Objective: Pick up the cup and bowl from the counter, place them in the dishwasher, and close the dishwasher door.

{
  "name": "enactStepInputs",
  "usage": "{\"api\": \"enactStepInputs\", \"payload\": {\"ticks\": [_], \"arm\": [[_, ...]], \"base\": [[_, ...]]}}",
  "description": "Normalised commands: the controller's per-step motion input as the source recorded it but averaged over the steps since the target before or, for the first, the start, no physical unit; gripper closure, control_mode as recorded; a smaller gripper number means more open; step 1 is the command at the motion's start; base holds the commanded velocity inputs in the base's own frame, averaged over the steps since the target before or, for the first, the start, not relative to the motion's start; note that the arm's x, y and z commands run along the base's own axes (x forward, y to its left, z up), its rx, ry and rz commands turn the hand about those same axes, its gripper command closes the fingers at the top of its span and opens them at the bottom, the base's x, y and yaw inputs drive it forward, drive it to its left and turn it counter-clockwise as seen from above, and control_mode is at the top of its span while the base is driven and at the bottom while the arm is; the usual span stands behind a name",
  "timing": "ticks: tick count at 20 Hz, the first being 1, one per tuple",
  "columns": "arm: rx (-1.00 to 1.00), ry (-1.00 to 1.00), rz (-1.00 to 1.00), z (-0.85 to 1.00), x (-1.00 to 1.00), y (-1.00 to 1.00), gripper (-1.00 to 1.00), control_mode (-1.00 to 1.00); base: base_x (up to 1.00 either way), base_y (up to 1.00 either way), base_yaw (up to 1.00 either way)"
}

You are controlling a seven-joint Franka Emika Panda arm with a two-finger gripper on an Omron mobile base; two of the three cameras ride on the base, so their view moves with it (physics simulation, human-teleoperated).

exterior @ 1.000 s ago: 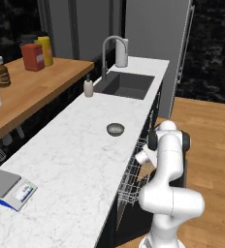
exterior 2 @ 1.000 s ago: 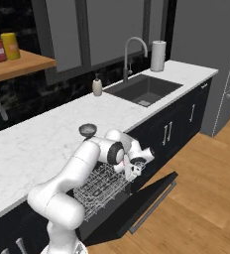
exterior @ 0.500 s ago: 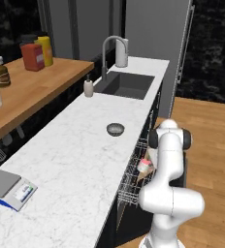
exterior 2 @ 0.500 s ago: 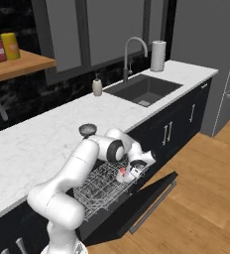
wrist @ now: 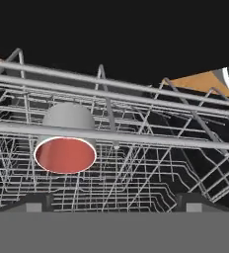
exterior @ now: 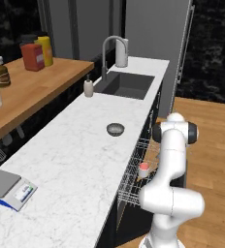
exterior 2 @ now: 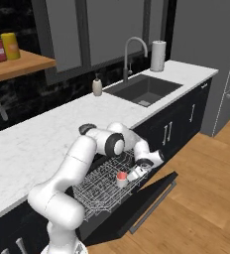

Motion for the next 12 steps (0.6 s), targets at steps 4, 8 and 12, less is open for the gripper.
{"api": "enactStepInputs", "payload": {"ticks": [4, 8, 12], "arm": [[0.00, -0.04, 0.00, 1.00, -0.16, 0.13, -1.00, -1.00], [-0.07, -0.11, 0.01, 1.00, -0.29, 0.24, -1.00, -1.00], [-0.26, -0.32, 0.11, 1.00, -0.83, 0.17, -1.00, -1.00]], "base": [[0.00, 0.00, 0.00], [0.00, 0.00, 0.00], [0.00, 0.00, 0.00]]}}
